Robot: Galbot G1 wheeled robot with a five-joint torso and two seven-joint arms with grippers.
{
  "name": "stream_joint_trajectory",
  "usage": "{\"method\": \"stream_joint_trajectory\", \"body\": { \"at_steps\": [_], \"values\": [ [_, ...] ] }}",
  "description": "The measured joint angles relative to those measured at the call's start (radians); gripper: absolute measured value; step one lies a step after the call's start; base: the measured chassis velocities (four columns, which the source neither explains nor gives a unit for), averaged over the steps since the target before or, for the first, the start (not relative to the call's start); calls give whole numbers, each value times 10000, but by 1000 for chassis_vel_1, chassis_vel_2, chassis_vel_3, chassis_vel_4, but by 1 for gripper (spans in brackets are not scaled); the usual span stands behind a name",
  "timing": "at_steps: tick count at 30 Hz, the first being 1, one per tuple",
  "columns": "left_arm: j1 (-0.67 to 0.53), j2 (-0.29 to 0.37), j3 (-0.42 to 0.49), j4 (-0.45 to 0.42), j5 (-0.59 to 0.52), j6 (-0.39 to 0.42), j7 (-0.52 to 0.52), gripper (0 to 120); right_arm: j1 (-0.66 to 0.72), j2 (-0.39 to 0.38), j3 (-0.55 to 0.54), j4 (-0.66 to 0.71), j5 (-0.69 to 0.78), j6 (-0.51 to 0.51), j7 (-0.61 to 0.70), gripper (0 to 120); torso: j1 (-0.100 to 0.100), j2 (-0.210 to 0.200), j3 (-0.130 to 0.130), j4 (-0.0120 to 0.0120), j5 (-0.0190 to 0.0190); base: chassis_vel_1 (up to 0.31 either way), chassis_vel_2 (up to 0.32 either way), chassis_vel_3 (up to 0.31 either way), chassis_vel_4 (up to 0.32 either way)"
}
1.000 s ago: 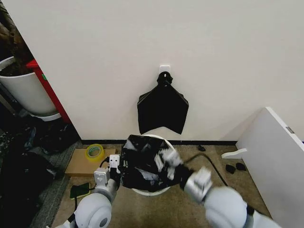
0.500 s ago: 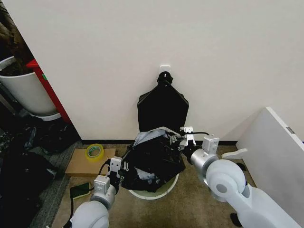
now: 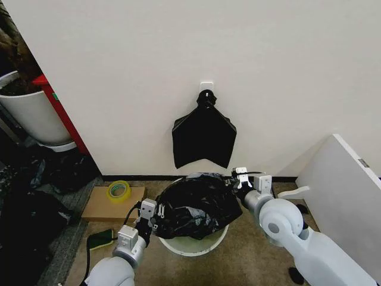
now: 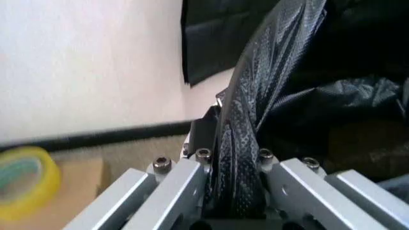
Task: Place the garbage bag over the trash bin.
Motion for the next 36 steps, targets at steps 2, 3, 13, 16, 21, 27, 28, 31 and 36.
{"method": "stream_joint_trajectory", "body": {
  "at_steps": [2, 3, 13, 16, 21, 27, 28, 31, 36],
  "values": [
    [-61, -13, -14, -48, -574, 157, -170, 0, -448, -64, 303, 187, -6, -53, -240, 0, 0, 0, 0, 0, 0, 0, 0, 0, 0],
    [-78, 17, -34, -55, -680, 201, -197, 0, -608, -70, 451, 256, 0, -53, -354, 0, 0, 0, 0, -1, 1, 0, 0, 0, 0],
    [-76, 182, -80, -115, -793, 395, -262, 0, -1382, -138, 1419, 796, 428, 266, -870, 33, 0, 0, -1, 1, -2, 0, 0, 0, 0],
    [-81, 214, -76, -117, -795, 456, -235, 0, -1731, -122, 1914, 913, 801, 387, -902, 48, 0, 0, -1, 1, -1, 0, 0, 0, 0],
    [-81, 253, -77, -75, -797, 532, -215, 0, -2115, -129, 2830, 979, 1517, 640, -957, 61, 0, 0, 0, 0, 0, 0, 0, 0, 0],
    [-57, 291, -80, -20, -793, 579, -207, 0, -2503, -180, 3997, 1281, 2613, 745, -1041, 83, 0, 0, 0, 0, -1, 0, 0, 0, 0],
    [-55, 297, -82, -21, -792, 584, -207, 0, -2550, -190, 4073, 1299, 2707, 695, -1055, 86, 0, 0, 0, 0, 0, 0, 0, 0, 0],
    [-72, 295, -100, -72, -973, 704, -265, 0, -2783, -186, 4248, 1608, 2530, 623, -1377, 98, 0, 0, 0, 1, 2, 0, 0, 0, 0],
    [-165, 286, -137, -134, -1376, 959, -418, 0, -3247, -266, 4238, 2617, 1192, 837, -2389, 100, 0, 0, 0, 2, -1, 0, 0, 0, 0]
  ]
}}
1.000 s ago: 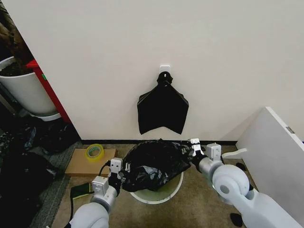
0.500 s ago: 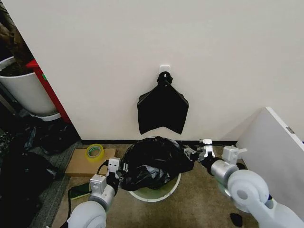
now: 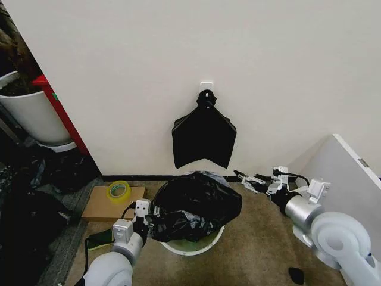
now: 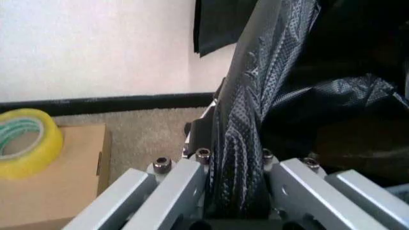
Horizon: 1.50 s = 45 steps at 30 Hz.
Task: Place the garbage bag over the trash bin.
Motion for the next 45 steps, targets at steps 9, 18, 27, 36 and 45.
{"method": "stream_joint_trajectory", "body": {
  "at_steps": [9, 18, 27, 36, 45],
  "values": [
    [-353, 83, 96, -127, -85, 239, 12, 0, -882, -259, -2688, 1308, -2796, -416, -1096, 100, 0, 0, 0, -2, 1, 0, 0, 0, 0],
    [-383, 275, 351, -134, 250, 232, 217, 0, 390, -2, -3971, 666, -1388, -1127, -404, 100, 0, 0, 1, -1, 1, 0, 0, 0, 0],
    [-364, 246, 382, -92, 314, 191, 254, 0, 1389, -133, -4824, -172, -2311, -1264, -377, 74, 0, 0, 1, -1, 0, 0, 0, 0, 0],
    [-383, 234, 399, -52, 315, 175, 257, 0, 1543, -300, -4934, -284, -1686, -1966, 130, 42, 0, 0, 1, -1, 1, 0, 0, 0, 0],
    [-360, 232, 399, -52, 315, 163, 238, 0, 1582, -339, -4914, -198, -1204, -2124, 379, 15, 0, 0, 1, -1, 1, 0, 0, 0, 0]
  ]
}}
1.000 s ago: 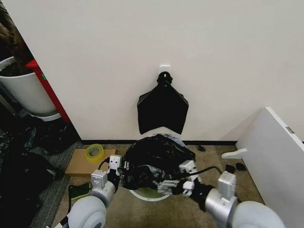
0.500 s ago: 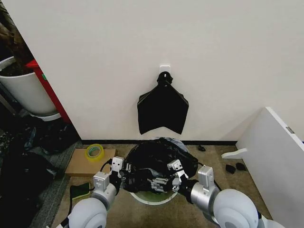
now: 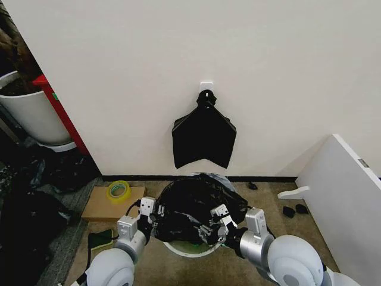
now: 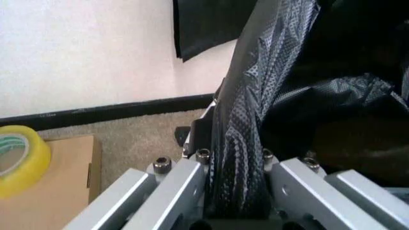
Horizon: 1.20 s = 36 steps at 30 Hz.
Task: Place the garbage bag over the trash bin.
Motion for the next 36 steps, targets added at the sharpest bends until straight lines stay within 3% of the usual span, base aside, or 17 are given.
{"method": "stream_joint_trajectory", "body": {
  "at_steps": [1, 2, 11, 14, 21, 29, 36],
  "values": [
    [1, -2, 0, 0, -4, -2, -7, 0, 7, 0, 5, 29, 1, 12, 5, 4, 0, 0, 0, 0, 0, 0, 0, 0, 0],
    [-5, -14, 0, 0, -17, -3, -18, 0, -9, 0, 8, 69, -8, 30, 4, 0, 0, 0, 0, 0, 0, 0, 0, 0, 0],
    [-124, -91, -85, 6, -486, 139, -157, 0, -349, -106, -15, 218, -813, 383, -434, 0, 0, 0, 0, 1, 1, 0, 0, 0, 0],
    [-505, -86, -443, 118, -2015, 620, -704, 0, -1148, -747, -52, 688, -2731, 1418, -1677, 0, 0, 0, -1, -3, 0, 0, 0, 0, 0],
    [-768, 53, -570, 79, -3363, 1069, -1226, 0, -1623, -1264, -442, 730, -4743, 2573, -2806, 0, 0, 0, -1, -1, 0, 0, 0, 0, 0],
    [-1014, 209, -737, 144, -4017, 1219, -1501, 0, -2161, -1543, -843, 291, -6528, 3413, -3540, 0, 0, 0, -1, -1, 0, 0, 0, 0, 0],
    [-1141, 302, -825, 119, -4341, 1230, -1685, 0, -2040, -1710, -1057, -105, -7005, 3746, -3785, 0, 0, 0, 0, 0, 1, 0, 0, 0, 0]
  ]
}}
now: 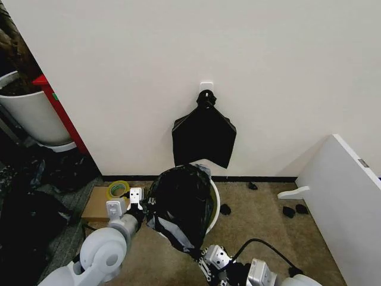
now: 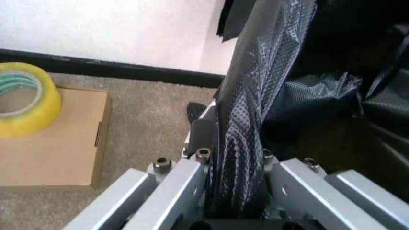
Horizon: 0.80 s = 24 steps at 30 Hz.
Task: Place the garbage bag over the trash bin.
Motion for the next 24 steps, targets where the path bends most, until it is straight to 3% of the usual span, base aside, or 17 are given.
{"method": "stream_joint_trajectory", "body": {
  "at_steps": [4, 7, 14, 24],
  "values": [
    [-73, 6, -4, -58, -314, 4, -175, 0, 144, -60, -173, -106, -143, 36, -98, 0, 0, 0, 0, 0, -1, 0, 0, 0, 0],
    [-168, 8, 7, -242, -860, 159, -471, 0, 313, -95, -331, -493, -1063, 246, -290, 0, 0, 0, 0, 0, 0, 0, 0, 0, 0],
    [-173, 70, 5, -323, -972, 261, -554, 0, 366, -86, -89, -1376, -2278, 644, -219, 0, 0, 0, 0, 0, 0, 0, 0, 0, 0],
    [-128, 100, -27, -378, -1014, 377, -599, 0, 331, -175, 319, -1942, -2909, 787, -134, 0, 0, 0, 0, -1, -1, 0, 0, 0, 0]
  ]
}}
